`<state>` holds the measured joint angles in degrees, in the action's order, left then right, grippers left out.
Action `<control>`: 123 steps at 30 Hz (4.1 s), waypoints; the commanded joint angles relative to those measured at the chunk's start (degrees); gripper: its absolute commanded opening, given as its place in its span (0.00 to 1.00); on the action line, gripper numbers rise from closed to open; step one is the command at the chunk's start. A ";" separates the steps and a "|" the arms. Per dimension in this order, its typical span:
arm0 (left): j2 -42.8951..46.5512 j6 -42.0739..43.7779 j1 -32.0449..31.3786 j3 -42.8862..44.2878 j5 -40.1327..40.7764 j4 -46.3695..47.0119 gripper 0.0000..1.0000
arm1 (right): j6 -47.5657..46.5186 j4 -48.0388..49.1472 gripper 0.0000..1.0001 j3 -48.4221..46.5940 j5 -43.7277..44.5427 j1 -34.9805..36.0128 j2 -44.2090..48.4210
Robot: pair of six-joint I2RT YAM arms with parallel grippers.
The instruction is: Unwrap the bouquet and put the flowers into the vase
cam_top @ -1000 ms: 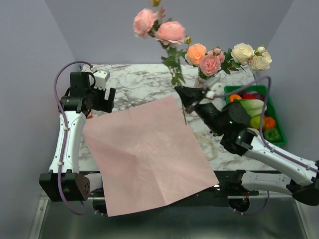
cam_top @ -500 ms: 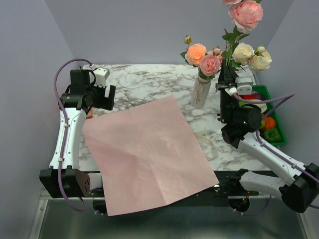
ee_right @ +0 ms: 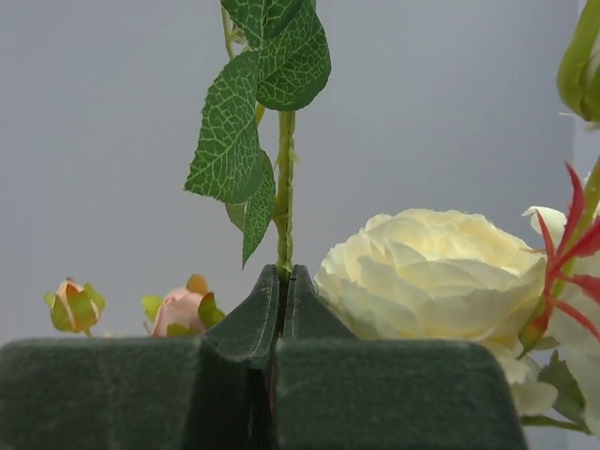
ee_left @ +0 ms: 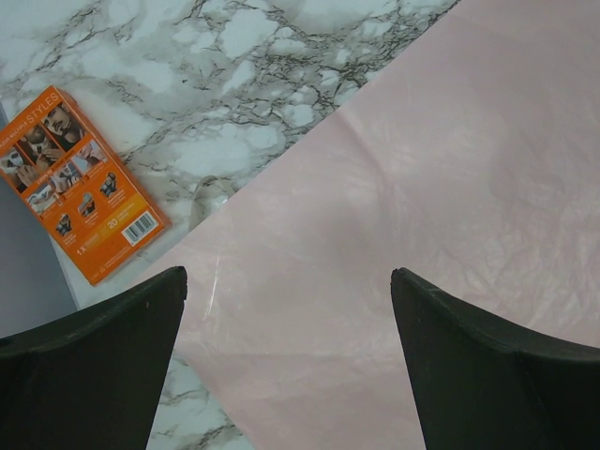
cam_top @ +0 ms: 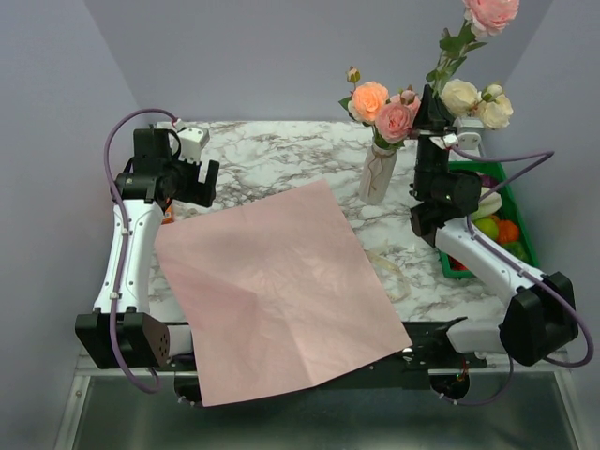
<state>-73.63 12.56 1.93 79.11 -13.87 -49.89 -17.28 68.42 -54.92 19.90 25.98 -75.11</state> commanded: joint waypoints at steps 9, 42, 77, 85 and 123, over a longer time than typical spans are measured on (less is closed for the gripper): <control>-1.78 3.44 0.35 0.78 -0.99 0.32 0.99 | 2.25 10.58 0.01 -7.84 -2.06 -1.98 -13.29; -0.03 2.56 0.44 0.17 -3.18 -0.47 0.99 | 2.34 22.28 0.01 2.36 -4.17 -2.16 -6.98; -3.81 6.69 0.44 0.78 -6.52 -2.49 0.99 | 3.56 27.90 0.01 -2.13 -4.53 -4.27 -15.42; -2.58 7.13 0.35 -0.10 -6.52 -2.49 0.99 | 8.83 27.90 0.01 4.02 -1.80 -4.27 -14.45; -0.21 1.60 0.26 -0.01 -11.00 0.40 0.99 | 15.08 -21.56 0.86 13.87 -13.75 -1.64 8.83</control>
<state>-76.31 15.88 1.91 78.96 -22.65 -50.81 -5.76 62.37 -39.13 8.88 23.57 -68.95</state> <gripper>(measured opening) 0.988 0.860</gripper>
